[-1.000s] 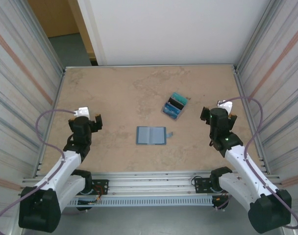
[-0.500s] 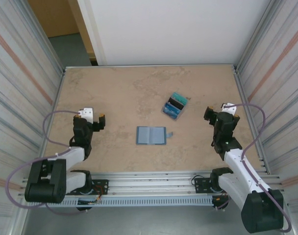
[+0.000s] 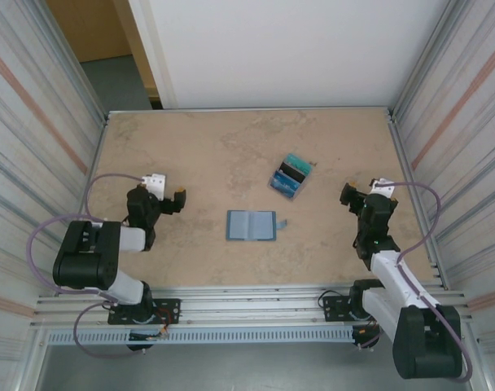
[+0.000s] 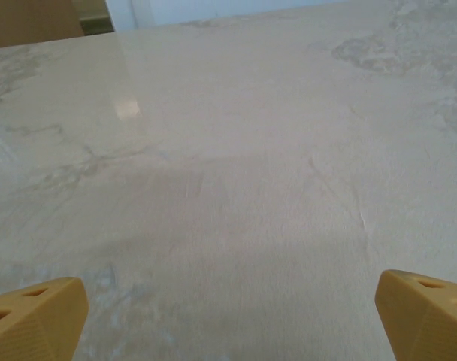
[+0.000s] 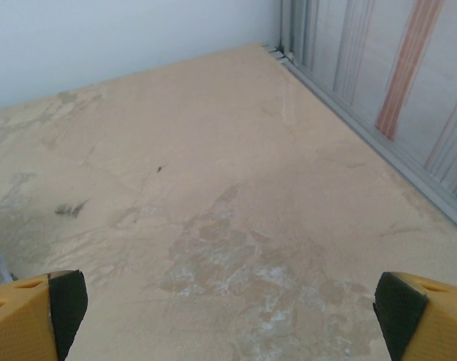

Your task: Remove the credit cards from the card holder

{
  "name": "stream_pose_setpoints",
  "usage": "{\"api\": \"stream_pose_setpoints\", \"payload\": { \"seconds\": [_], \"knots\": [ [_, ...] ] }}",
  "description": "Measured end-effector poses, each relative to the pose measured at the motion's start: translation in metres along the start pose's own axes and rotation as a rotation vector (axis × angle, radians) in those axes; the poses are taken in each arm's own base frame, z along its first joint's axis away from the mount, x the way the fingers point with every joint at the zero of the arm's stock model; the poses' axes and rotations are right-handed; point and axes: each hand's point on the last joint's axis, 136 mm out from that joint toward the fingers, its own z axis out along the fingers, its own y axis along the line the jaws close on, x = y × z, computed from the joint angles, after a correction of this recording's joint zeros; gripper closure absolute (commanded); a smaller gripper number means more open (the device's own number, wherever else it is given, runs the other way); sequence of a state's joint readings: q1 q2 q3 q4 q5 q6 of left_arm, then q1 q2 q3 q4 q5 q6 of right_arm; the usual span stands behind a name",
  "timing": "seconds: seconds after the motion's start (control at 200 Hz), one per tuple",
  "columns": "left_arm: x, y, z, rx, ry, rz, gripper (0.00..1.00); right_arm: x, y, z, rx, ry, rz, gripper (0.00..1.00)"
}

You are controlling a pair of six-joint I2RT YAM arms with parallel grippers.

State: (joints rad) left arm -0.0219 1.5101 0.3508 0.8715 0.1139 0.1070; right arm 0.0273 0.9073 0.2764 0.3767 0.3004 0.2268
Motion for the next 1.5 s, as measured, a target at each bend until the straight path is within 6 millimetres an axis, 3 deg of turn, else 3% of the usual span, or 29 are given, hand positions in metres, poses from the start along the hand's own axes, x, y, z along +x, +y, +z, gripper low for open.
{"api": "stream_pose_setpoints", "payload": {
  "seconds": [0.14,0.326,0.606,0.942,1.178,1.503],
  "knots": [
    [-0.017,0.02,0.005,-0.039,-0.03,-0.035,0.01,0.007,0.007,0.014,-0.031,0.011,-0.024,0.01],
    [-0.006,0.017,0.005,-0.03,0.014,-0.05,0.01,0.027,-0.001,0.035,-0.018,0.061,-0.038,0.01],
    [-0.002,0.017,0.005,-0.028,0.033,-0.053,0.01,0.025,0.003,0.05,-0.054,0.021,-0.021,0.01],
    [0.0,0.015,0.005,-0.024,0.04,-0.052,0.01,0.062,0.006,0.071,-0.079,0.111,-0.04,0.01],
    [0.0,0.015,0.005,-0.024,0.04,-0.052,0.01,0.042,0.037,0.084,-0.21,0.1,-0.083,0.01],
    [0.0,0.015,0.005,-0.024,0.04,-0.052,0.01,0.047,0.047,0.081,-0.306,0.124,-0.098,0.01]
  ]
}}
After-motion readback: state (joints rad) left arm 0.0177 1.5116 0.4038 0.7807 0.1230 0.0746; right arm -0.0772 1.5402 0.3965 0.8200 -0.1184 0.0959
